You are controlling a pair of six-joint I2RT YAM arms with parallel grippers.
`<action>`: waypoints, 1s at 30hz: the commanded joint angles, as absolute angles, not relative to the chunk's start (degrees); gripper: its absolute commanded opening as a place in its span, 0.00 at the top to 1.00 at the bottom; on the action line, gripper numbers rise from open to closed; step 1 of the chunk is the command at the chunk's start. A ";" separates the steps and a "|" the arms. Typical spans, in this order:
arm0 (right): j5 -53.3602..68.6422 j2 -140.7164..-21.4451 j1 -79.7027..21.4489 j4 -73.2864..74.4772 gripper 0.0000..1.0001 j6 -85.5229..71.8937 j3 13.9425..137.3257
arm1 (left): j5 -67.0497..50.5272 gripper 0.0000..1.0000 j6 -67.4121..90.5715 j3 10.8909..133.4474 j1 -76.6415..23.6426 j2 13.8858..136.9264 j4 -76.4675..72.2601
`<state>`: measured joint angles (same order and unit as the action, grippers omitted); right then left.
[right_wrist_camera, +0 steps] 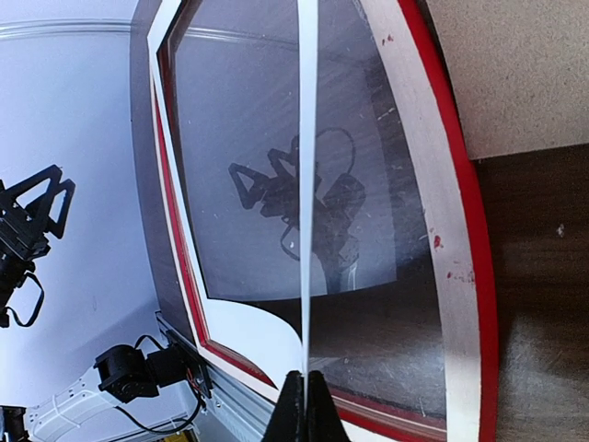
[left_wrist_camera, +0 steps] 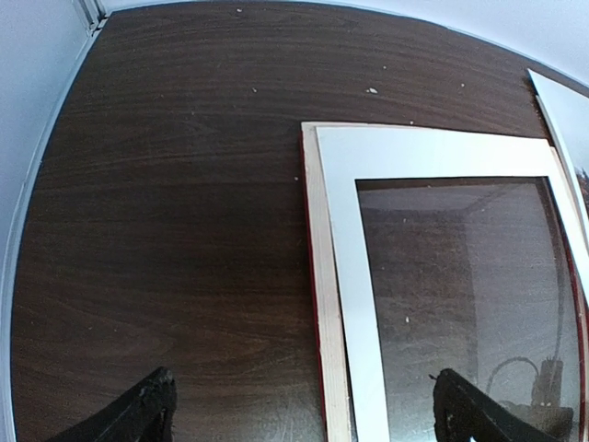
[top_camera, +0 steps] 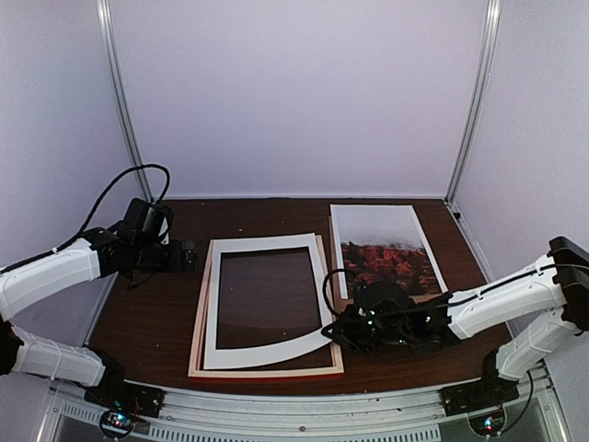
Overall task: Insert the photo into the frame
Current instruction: Place the mat board on the glass panel.
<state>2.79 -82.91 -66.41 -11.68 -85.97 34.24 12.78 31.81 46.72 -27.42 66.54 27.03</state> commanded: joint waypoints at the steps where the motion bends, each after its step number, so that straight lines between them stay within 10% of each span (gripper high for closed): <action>1: -2.46 -81.82 -68.47 -10.92 1.00 -88.91 33.71 | 11.98 0.02 31.03 46.02 -27.07 65.75 24.92; 30: 5.27 -86.66 -65.05 -2.66 0.62 -78.07 42.53 | 10.11 0.02 30.85 45.25 -27.07 66.59 23.49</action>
<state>3.25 -87.24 -66.48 -6.46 -82.17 40.91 10.33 31.55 45.63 -27.42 66.63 26.26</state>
